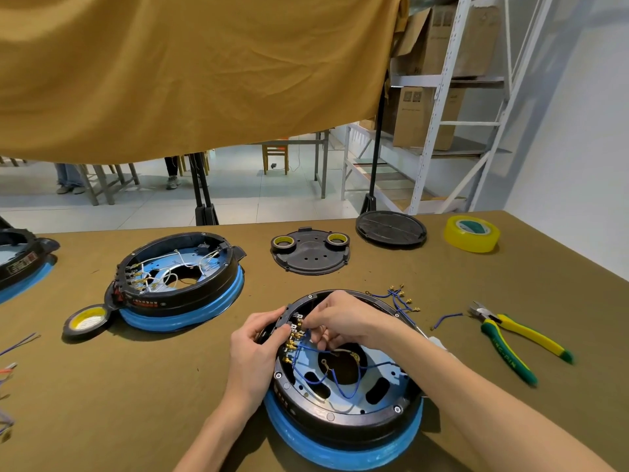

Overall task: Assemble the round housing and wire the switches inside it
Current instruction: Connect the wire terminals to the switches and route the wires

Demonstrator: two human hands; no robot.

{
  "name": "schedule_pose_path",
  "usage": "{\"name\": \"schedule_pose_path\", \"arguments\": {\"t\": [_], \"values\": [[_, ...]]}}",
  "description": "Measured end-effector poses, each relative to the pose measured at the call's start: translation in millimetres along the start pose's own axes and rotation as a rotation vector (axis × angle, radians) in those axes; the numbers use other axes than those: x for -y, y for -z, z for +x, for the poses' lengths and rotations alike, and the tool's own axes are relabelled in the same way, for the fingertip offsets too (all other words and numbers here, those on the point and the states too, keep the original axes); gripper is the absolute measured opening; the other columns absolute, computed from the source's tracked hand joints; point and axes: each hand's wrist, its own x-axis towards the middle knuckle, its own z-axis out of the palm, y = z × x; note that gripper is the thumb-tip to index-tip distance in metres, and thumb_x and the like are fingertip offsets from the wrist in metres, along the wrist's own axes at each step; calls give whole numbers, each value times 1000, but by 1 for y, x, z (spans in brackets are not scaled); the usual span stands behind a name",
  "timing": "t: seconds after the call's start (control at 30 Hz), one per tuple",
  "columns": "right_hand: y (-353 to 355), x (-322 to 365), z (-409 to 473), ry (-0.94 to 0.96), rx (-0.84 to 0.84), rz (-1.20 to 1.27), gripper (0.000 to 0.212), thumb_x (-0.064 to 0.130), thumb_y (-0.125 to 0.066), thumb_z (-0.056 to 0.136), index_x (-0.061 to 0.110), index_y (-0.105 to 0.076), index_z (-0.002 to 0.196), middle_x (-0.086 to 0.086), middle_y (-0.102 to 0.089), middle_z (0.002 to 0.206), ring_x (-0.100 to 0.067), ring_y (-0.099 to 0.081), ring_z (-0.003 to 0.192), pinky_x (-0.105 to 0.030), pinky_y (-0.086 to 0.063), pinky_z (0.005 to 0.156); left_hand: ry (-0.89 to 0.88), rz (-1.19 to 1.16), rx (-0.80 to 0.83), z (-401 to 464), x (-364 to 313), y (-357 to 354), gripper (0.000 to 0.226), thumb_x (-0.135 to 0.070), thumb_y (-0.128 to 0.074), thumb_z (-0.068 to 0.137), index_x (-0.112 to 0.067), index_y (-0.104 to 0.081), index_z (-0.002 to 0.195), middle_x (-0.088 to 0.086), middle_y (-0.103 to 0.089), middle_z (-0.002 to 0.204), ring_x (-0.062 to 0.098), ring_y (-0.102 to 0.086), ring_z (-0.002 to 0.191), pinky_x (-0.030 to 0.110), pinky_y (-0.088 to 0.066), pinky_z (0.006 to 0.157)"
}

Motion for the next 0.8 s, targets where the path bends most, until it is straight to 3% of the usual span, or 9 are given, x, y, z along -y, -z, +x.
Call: {"name": "schedule_pose_path", "arguments": {"t": [0.17, 0.4, 0.5, 0.57, 0.7, 0.8], "values": [[-1, 0, 2, -4, 12, 48, 12, 6, -60, 100, -1, -69, 95, -8, -70, 70, -15, -67, 58, -19, -52, 52, 6, -2, -1, 0, 2, 0, 27, -7, -71, 92, -16, -75, 117, -5, -72, 111, 4, -68, 103, 23, -51, 86], [-2, -1, 0, 39, 19, 53, 13, 6, -60, 101, 4, -67, 91, -7, -69, 68, -15, -67, 58, -20, -52, 53, 13, 11, 8, 0, 2, 0, 28, -9, -70, 93, -16, -74, 120, -4, -71, 113, 4, -68, 102, 23, -54, 84], [-5, -9, -5, 143, -71, -99, 6, 12, -61, 101, 6, -64, 100, -2, -68, 62, -11, -64, 51, -22, -49, 49, 20, -29, 16, 0, 2, 0, 28, -6, -70, 93, -16, -74, 118, -3, -72, 110, 4, -70, 98, 19, -57, 76], [-4, -14, -11, 225, -159, -249, 15, 20, -68, 98, 12, -59, 108, -3, -71, 68, -12, -65, 53, -24, -51, 53, 29, -50, 24, 1, 2, 1, 27, -6, -70, 93, -17, -74, 117, -2, -72, 110, 7, -71, 98, 21, -58, 74], [-4, -15, -23, 412, -230, -535, 20, 33, -76, 90, 25, -66, 106, 3, -70, 83, -8, -63, 69, -33, -55, 70, 31, -46, 18, 3, 4, 1, 27, -7, -71, 92, -16, -76, 117, -3, -73, 110, 12, -71, 104, 35, -58, 87], [-12, -14, -20, 444, -244, -626, 18, 35, -75, 90, 27, -74, 106, 2, -71, 82, -16, -65, 75, -38, -54, 71, 21, -24, 16, 3, 4, 1, 27, -7, -70, 93, -16, -75, 118, -5, -73, 110, 11, -70, 105, 36, -57, 91]]}}
